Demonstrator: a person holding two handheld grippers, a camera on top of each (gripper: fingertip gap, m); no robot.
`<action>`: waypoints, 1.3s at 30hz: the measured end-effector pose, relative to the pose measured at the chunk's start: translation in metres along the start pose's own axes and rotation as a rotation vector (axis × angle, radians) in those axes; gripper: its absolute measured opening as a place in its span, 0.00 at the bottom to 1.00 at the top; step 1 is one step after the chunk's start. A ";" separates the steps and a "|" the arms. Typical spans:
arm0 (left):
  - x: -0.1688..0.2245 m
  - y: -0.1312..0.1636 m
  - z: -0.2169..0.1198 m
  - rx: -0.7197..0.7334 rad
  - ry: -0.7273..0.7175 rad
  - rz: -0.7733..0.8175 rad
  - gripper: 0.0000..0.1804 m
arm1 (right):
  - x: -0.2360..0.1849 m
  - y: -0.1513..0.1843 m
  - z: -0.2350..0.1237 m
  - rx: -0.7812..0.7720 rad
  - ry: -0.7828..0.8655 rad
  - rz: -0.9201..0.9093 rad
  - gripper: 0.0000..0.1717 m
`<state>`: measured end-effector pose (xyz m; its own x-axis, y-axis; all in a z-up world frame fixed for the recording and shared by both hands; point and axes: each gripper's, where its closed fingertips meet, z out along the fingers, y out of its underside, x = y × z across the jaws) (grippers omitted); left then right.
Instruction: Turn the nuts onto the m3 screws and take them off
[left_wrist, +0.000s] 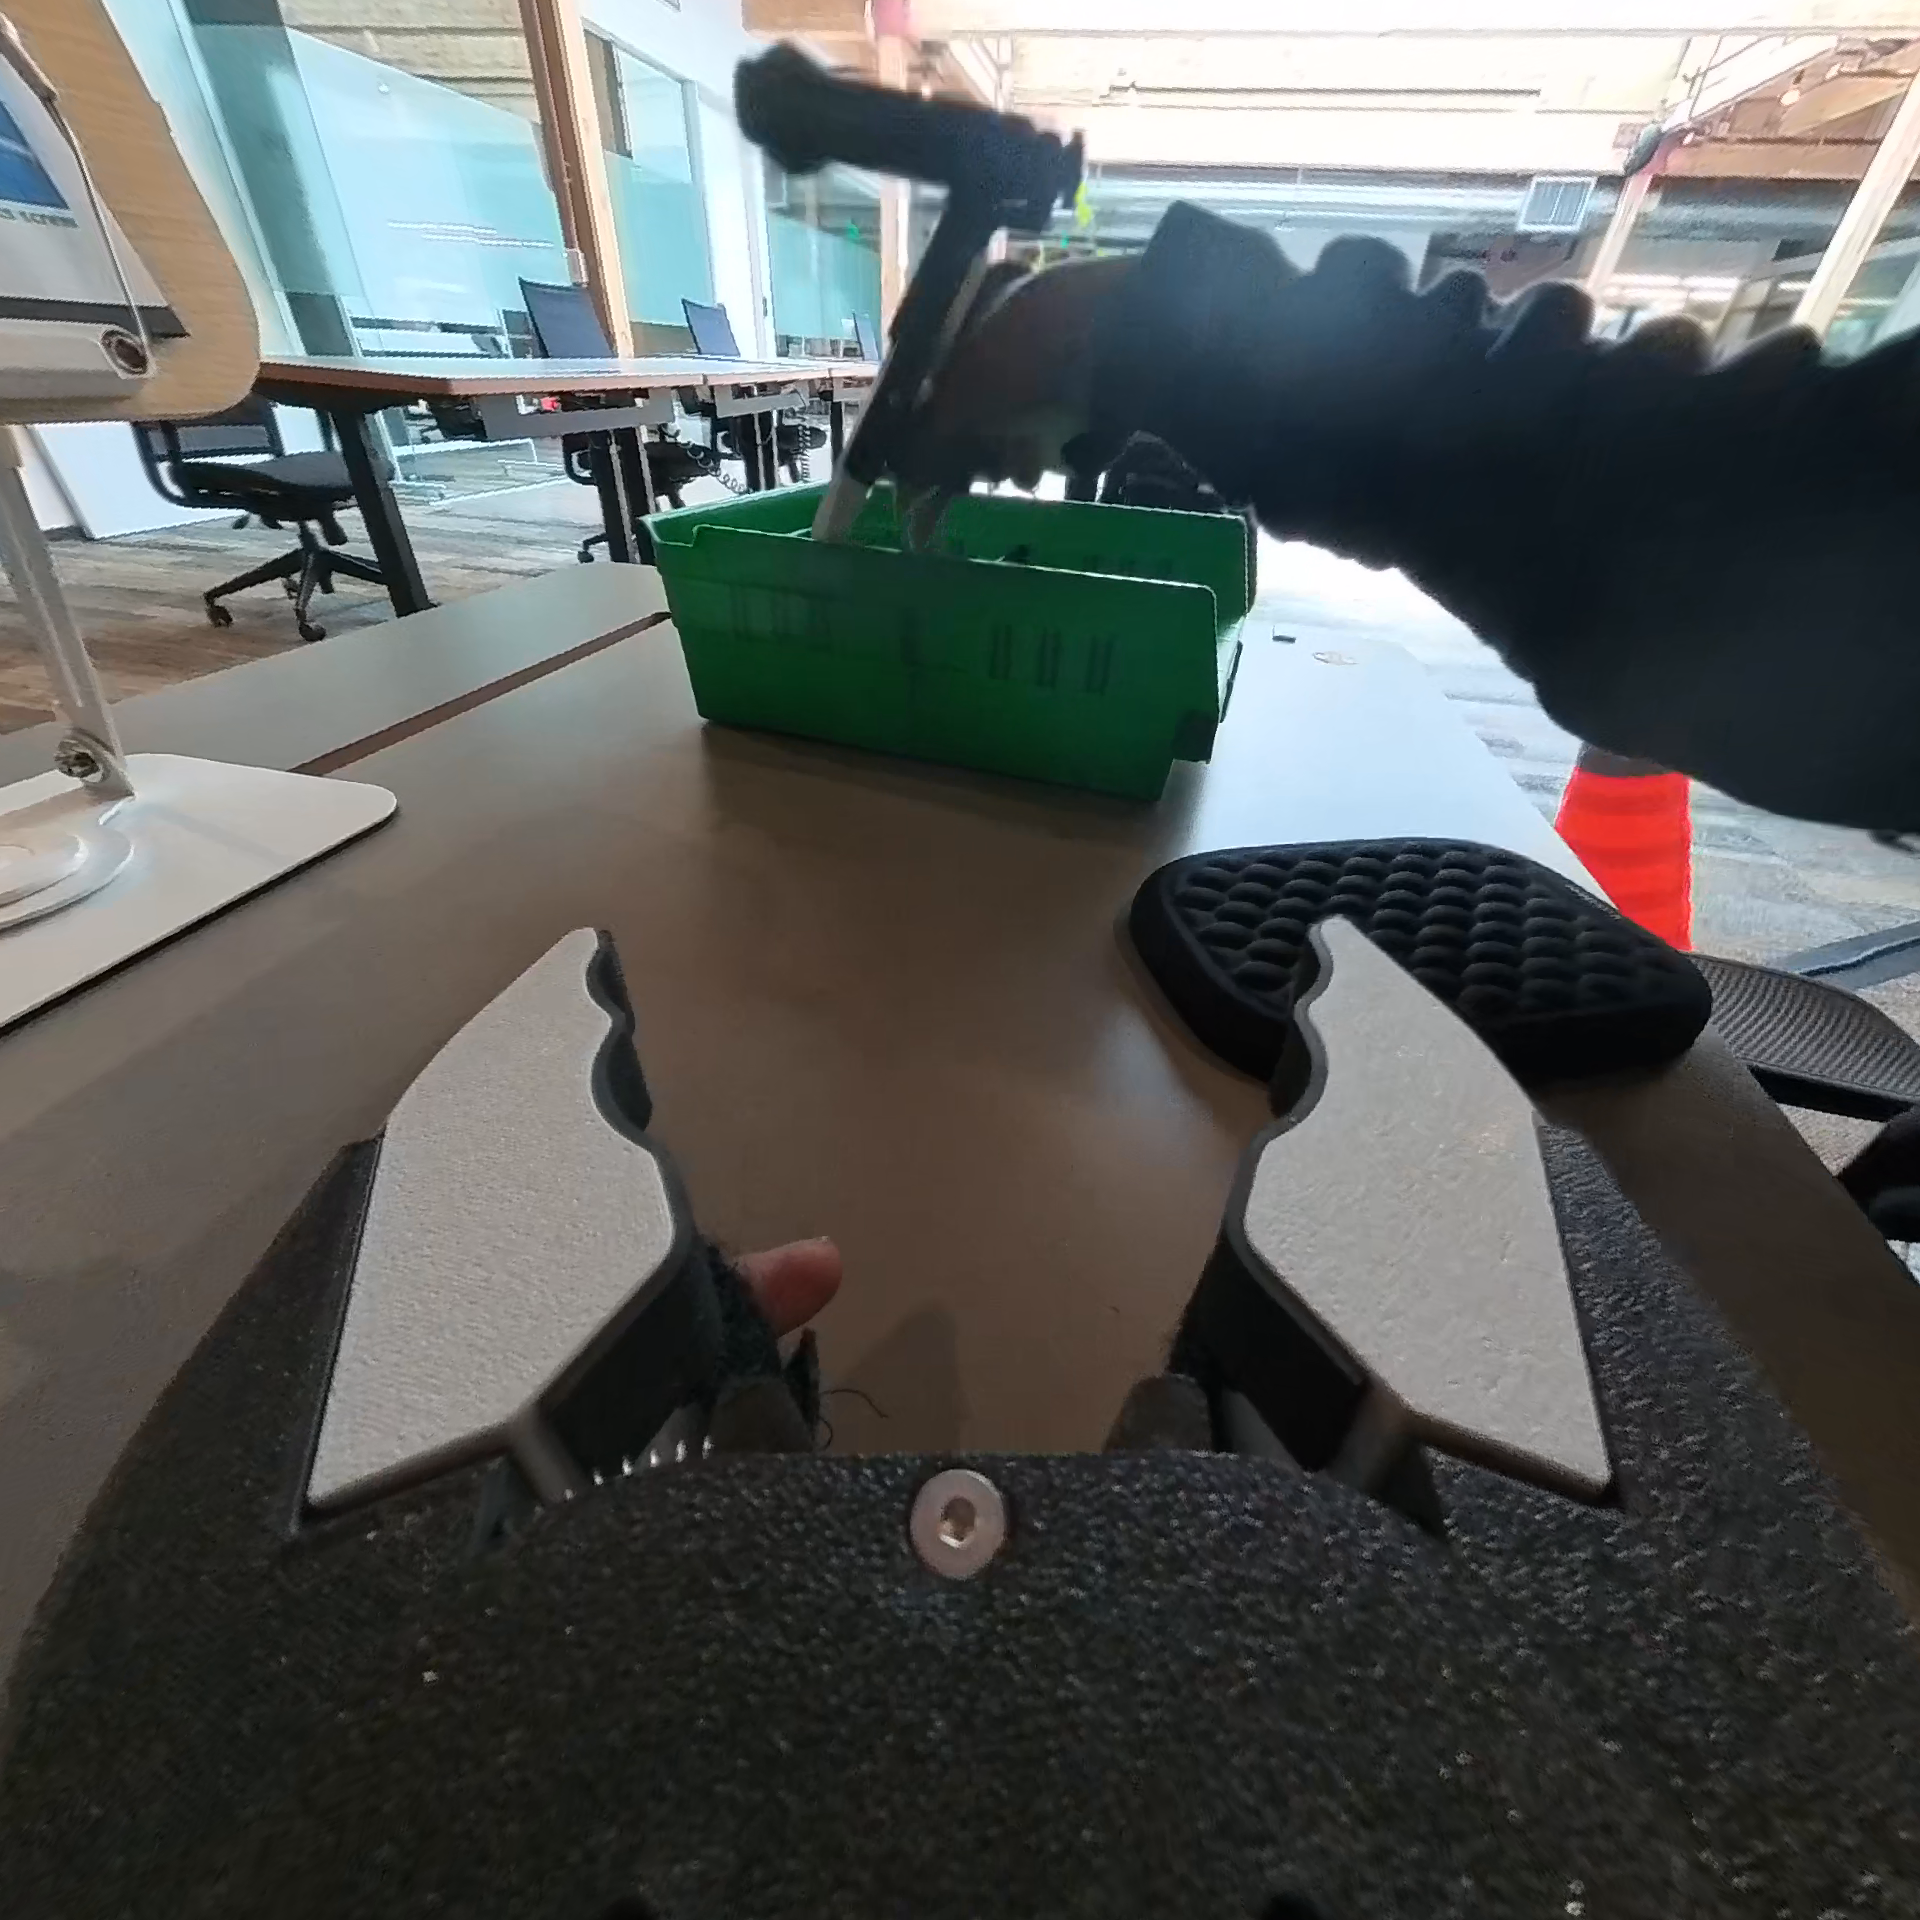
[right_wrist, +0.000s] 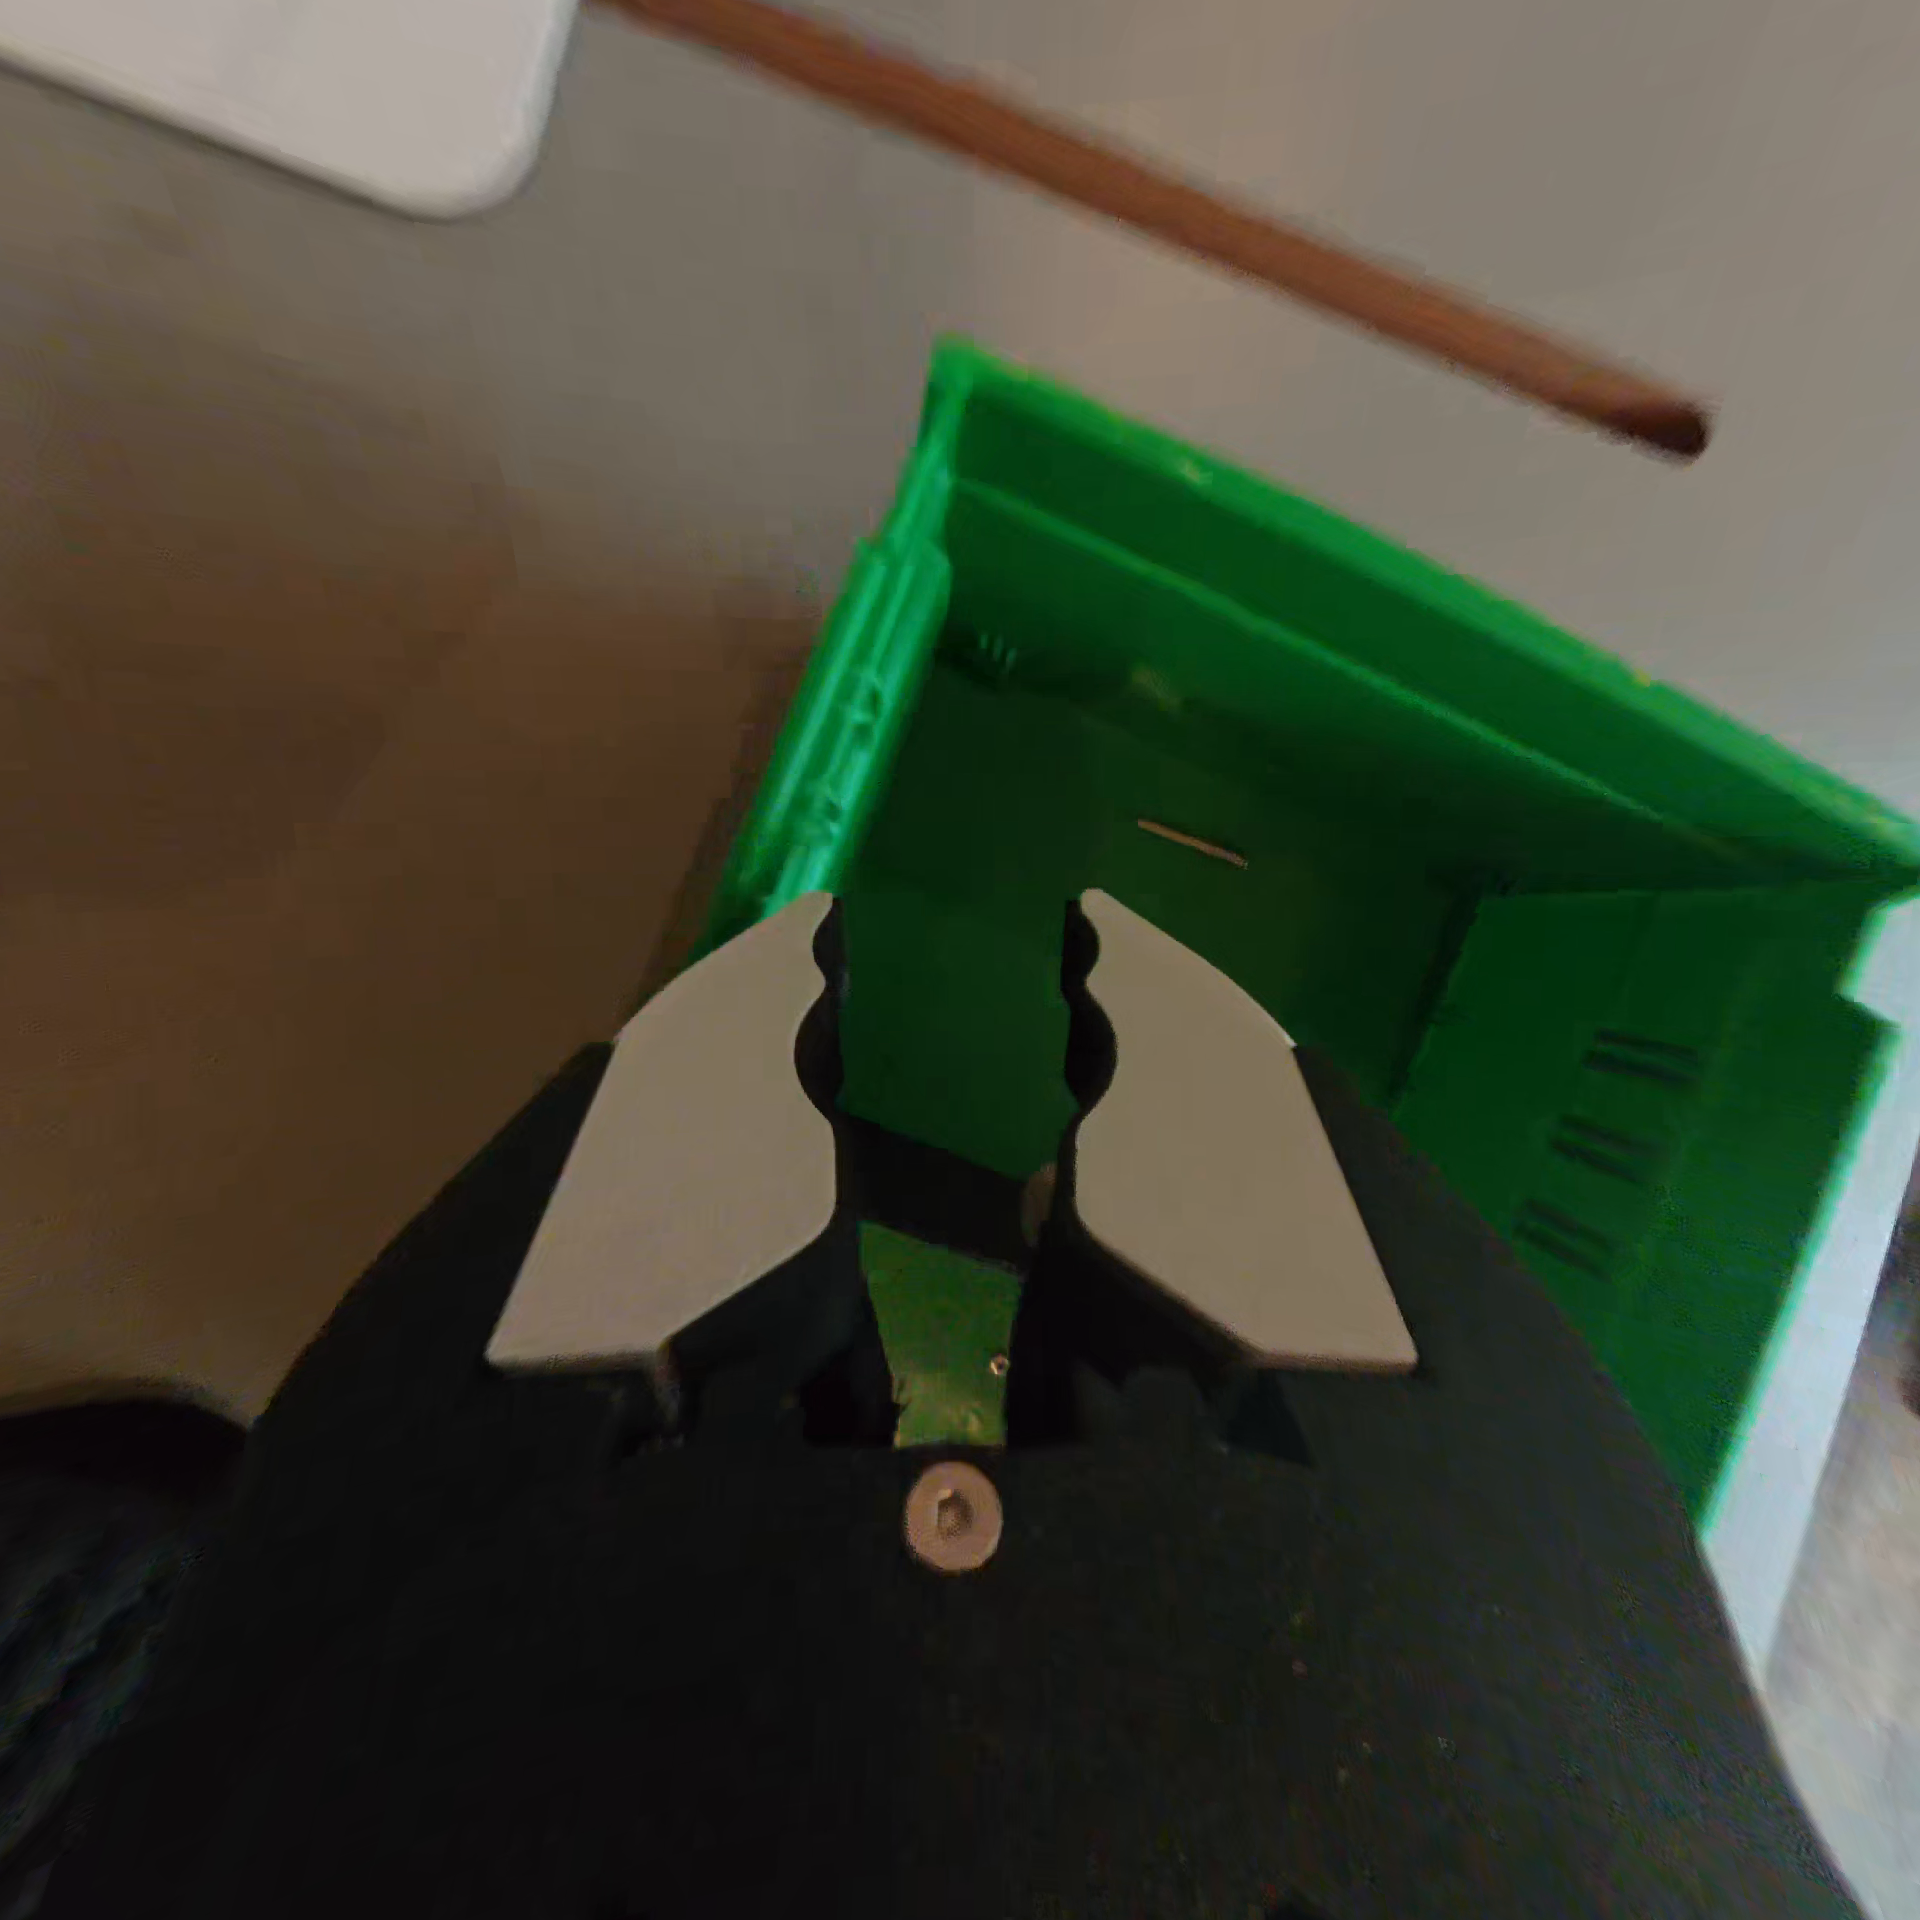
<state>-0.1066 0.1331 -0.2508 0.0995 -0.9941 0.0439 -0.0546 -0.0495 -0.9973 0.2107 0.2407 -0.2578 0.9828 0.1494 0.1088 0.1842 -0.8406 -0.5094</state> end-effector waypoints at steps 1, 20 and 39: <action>0.000 0.000 0.000 -0.004 -0.005 0.007 0.65 | -0.005 -0.008 -0.010 0.076 -0.004 0.004 0.24; -0.008 -0.001 -0.003 0.004 -0.044 -0.018 0.61 | -0.216 -0.030 -0.156 1.172 -0.307 -0.063 0.33; -0.012 -0.008 -0.009 0.014 -0.083 -0.016 0.52 | -0.256 -0.007 -0.099 1.218 -0.291 -0.128 0.25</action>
<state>-0.1166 0.1444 -0.2432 0.1818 -0.9818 0.0557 -0.0383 -0.0637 -0.9972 -0.0432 0.1569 -0.1979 0.8952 0.4337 0.1022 0.0201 0.1899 -0.9816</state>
